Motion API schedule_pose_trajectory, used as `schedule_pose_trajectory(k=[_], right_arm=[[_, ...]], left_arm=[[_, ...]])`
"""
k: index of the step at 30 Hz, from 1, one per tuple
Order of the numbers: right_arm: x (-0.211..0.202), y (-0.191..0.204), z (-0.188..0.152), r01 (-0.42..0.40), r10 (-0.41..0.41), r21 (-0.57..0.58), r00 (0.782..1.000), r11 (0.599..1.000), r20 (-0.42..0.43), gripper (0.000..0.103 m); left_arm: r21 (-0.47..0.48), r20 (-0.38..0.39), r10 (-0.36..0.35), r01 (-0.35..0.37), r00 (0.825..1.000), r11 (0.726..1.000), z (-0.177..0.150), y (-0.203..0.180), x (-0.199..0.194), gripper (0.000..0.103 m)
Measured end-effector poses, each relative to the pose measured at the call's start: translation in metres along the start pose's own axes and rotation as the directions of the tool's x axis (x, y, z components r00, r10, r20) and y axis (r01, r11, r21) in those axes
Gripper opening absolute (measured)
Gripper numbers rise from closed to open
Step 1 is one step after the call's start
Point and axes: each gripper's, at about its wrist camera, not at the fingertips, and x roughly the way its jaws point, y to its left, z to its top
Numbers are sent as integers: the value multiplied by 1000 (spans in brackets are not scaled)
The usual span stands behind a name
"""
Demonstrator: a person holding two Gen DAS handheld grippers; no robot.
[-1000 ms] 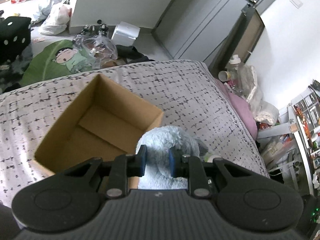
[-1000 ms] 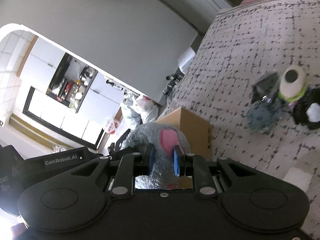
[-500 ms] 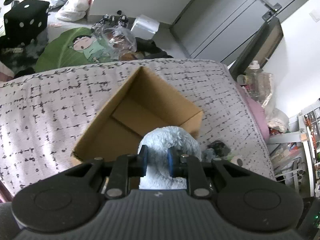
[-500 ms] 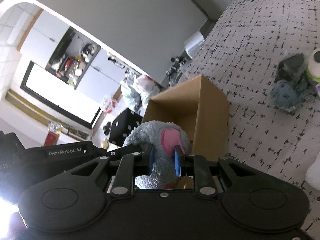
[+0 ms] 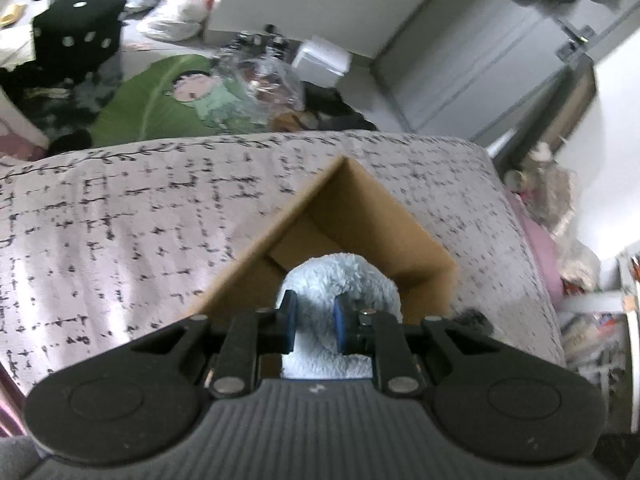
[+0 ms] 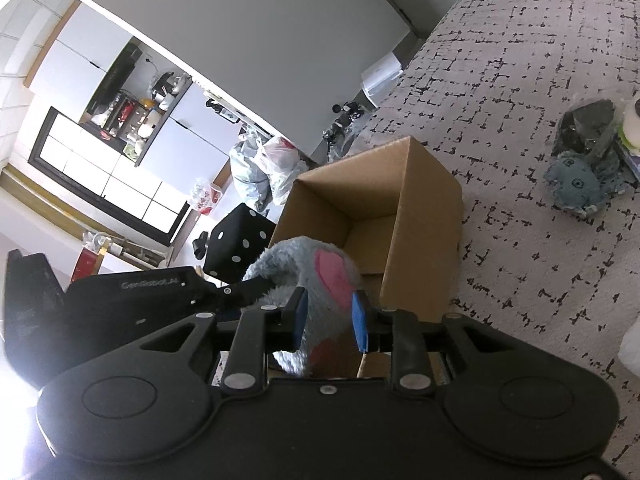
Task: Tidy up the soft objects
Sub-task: 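Carry the light blue plush with the left tool into the cardboard box and release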
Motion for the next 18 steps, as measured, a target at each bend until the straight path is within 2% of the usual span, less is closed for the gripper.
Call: schedule_pose_trajectory(k=[5, 8, 11, 16, 18], right_arm=[[-3, -1, 2, 1, -2, 5, 1000, 1000, 4, 26], [-7, 1, 3, -8, 8, 5, 1000, 1000, 8, 26], [-12, 3, 5, -10, 10, 3, 1000, 1000, 14, 28], [-24, 2, 8, 15, -16, 13, 1000, 1000, 23, 34], [-30, 1, 9, 27, -28, 13, 999, 1000, 29, 38]], left_arm=[[-12, -20, 84, -85, 996, 996, 3, 5, 13, 20], [-3, -21, 97, -97, 995, 995, 3, 4, 12, 21], [16, -10, 110, -110, 994, 994, 3, -3, 6, 29], [62, 22, 117, -118, 993, 991, 4, -20, -9, 48], [76, 39, 113, -116, 993, 990, 3, -27, -16, 52]])
